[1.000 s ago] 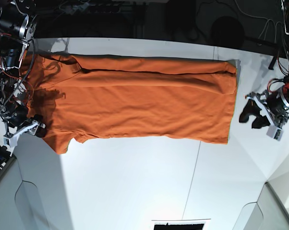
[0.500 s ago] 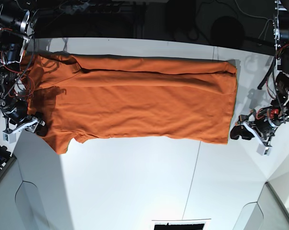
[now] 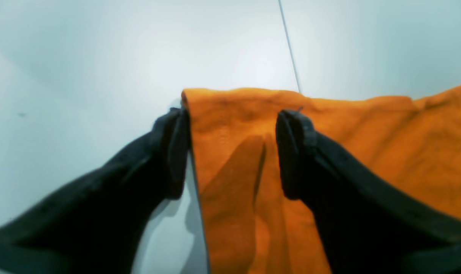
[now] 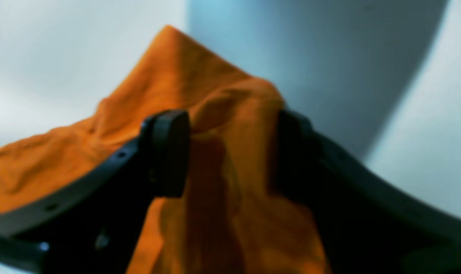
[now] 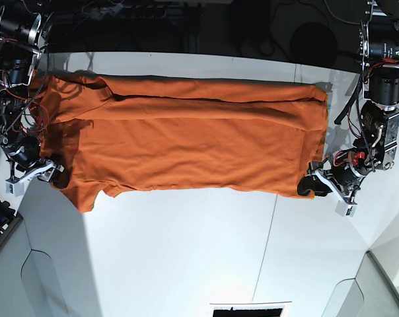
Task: Layout the t-shirt on the table in an organized manner, then fold the t-shirt properly
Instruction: 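Move both grippers to the shirt's other long edge and grasp it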
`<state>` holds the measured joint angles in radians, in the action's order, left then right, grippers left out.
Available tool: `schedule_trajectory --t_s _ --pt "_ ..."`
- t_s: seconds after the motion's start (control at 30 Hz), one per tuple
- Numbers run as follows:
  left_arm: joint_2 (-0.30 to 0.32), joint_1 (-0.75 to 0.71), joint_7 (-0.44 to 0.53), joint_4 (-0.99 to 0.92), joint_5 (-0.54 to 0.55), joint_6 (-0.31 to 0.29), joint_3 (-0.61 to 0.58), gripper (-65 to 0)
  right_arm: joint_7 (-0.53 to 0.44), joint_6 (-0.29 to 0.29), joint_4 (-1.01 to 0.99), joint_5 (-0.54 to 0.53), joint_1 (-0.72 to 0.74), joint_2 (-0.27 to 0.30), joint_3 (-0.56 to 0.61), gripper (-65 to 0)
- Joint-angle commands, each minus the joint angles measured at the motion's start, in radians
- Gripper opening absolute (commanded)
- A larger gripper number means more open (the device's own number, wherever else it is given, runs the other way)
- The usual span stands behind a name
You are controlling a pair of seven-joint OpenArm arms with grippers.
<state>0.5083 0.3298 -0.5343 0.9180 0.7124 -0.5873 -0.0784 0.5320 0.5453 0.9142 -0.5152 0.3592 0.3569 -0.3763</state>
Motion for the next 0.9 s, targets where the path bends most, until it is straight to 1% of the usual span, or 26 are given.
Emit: schedule_trajectory --t_s 0.0,0.07,0.1,0.17,0.2,0.23,0.3,0.33,0.37,0.4,0.43,0.5,0.57,0.63,0.7,0.77,0.87 --pt "0.010 0.016 -0.010 0.009 -0.001 0.000 0.003 -38.2 0.009 0.019 0.008 -0.013 0.018 0.011 -0.001 -29.4" --pt "0.010 0.016 -0.018 0.009 0.000 -0.001 0.003 -46.8 0.009 0.029 0.008 -0.015 0.024 0.009 -0.001 -29.5" --pt "0.010 0.016 -0.024 0.009 0.000 -0.001 0.003 -48.8 0.010 0.031 0.008 -0.014 0.028 0.008 -0.001 -29.8" --pt "0.010 0.016 -0.032 0.010 -0.001 -0.019 0.003 -49.1 0.010 0.031 0.008 -0.012 0.031 0.009 -0.001 -35.0" --pt "0.010 0.016 -0.037 0.010 -0.001 -0.039 0.003 -49.2 0.010 0.031 0.009 -0.012 0.031 0.009 -0.001 -38.9" --pt "0.010 0.016 -0.044 0.010 0.000 -0.054 0.003 -51.0 0.010 0.031 0.009 -0.012 0.031 0.009 -0.001 -43.0" --pt "0.010 0.016 -0.057 0.010 0.000 -0.060 0.003 -58.2 0.010 0.031 0.009 -0.012 0.031 0.009 -0.001 -51.9" --pt "0.011 0.016 -0.061 0.010 0.000 -0.060 0.003 -62.5 0.010 0.031 0.009 -0.012 0.031 0.009 -0.001 -57.1" --pt "0.011 0.016 -0.065 0.010 0.000 -0.060 0.003 -65.0 0.009 0.031 0.010 -0.012 0.031 0.009 -0.001 -63.7" --pt "0.011 0.017 -0.069 0.010 0.000 -0.061 0.003 -65.0 0.009 0.031 0.011 -0.013 0.031 0.009 -0.001 -65.0" --pt "0.014 0.017 -0.071 0.011 0.001 -0.066 0.003 -65.0 0.009 0.030 0.012 -0.013 0.031 0.009 -0.001 -65.0" --pt "0.027 0.017 -0.085 0.019 0.031 -0.111 0.003 -65.0 0.009 0.030 0.021 -0.013 0.031 0.011 -0.001 -65.0" --pt "0.045 0.016 -0.134 0.036 0.106 -0.111 0.003 -65.0 0.010 0.028 0.037 -0.012 0.031 0.012 -0.001 -65.0" --pt "0.065 0.016 -0.205 0.061 0.198 -0.111 0.003 -65.0 0.021 0.027 0.066 -0.012 0.026 0.012 -0.001 -65.0" --pt "0.089 0.016 -0.272 0.090 0.271 -0.111 0.003 -65.0 0.063 0.027 0.114 -0.013 0.015 0.013 -0.001 -65.0" --pt "0.116 0.016 -0.324 0.113 0.324 -0.111 0.003 -65.0 0.099 0.027 0.183 -0.013 -0.009 0.012 -0.001 -65.0" --pt "0.154 0.002 -0.375 0.148 0.381 -0.111 0.003 -65.0 0.117 0.027 0.295 -0.018 -0.069 0.013 -0.001 -65.0"
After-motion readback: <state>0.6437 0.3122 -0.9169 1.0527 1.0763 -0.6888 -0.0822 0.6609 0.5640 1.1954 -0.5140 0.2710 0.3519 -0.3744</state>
